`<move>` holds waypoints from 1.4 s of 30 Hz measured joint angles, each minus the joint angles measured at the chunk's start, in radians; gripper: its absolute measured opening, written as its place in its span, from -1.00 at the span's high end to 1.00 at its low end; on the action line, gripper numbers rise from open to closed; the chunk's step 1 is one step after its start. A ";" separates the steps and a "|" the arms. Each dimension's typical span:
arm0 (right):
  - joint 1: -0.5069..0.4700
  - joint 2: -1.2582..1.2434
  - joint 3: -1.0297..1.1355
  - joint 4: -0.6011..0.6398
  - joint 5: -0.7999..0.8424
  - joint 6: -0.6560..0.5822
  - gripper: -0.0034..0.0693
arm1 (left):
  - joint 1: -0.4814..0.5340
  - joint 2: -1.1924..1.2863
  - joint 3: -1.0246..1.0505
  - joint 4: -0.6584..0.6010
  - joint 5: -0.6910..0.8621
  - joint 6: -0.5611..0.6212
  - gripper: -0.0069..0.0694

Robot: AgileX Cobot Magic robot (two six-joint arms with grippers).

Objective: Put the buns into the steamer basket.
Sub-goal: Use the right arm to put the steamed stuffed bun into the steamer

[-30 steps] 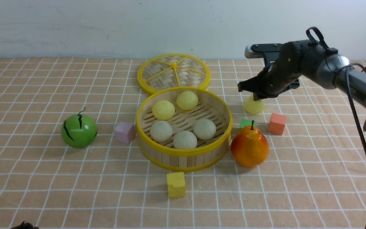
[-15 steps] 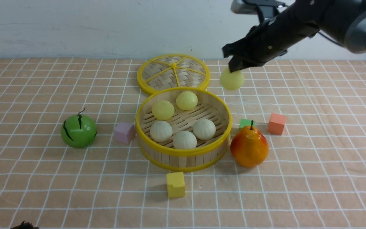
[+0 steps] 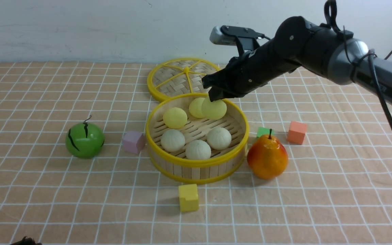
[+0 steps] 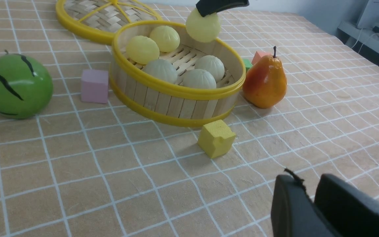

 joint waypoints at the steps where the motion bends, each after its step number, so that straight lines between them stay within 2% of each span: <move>1: 0.000 0.002 0.000 0.001 -0.002 0.000 0.89 | 0.000 0.000 0.000 0.000 0.000 0.000 0.52; 20: 0.002 0.089 0.000 -0.043 -0.108 0.000 0.88 | 0.000 0.000 0.001 0.000 0.000 0.000 0.49; 30: 0.002 0.110 0.000 -0.049 -0.134 0.001 0.77 | 0.000 0.000 0.001 0.000 0.000 0.000 0.46; 33: 0.002 0.110 0.000 -0.049 -0.133 0.001 0.55 | 0.000 0.000 0.001 0.000 0.000 0.000 0.45; 34: 0.002 0.110 0.000 -0.049 -0.132 0.001 0.53 | 0.000 0.000 0.001 0.000 0.000 0.000 0.45; 38: 0.002 0.091 0.000 -0.050 -0.103 0.001 0.04 | 0.000 0.000 0.001 0.000 0.000 0.000 0.44; 42: 0.002 0.037 0.000 -0.053 -0.057 0.001 -0.28 | 0.000 0.000 0.001 0.000 0.000 0.000 0.43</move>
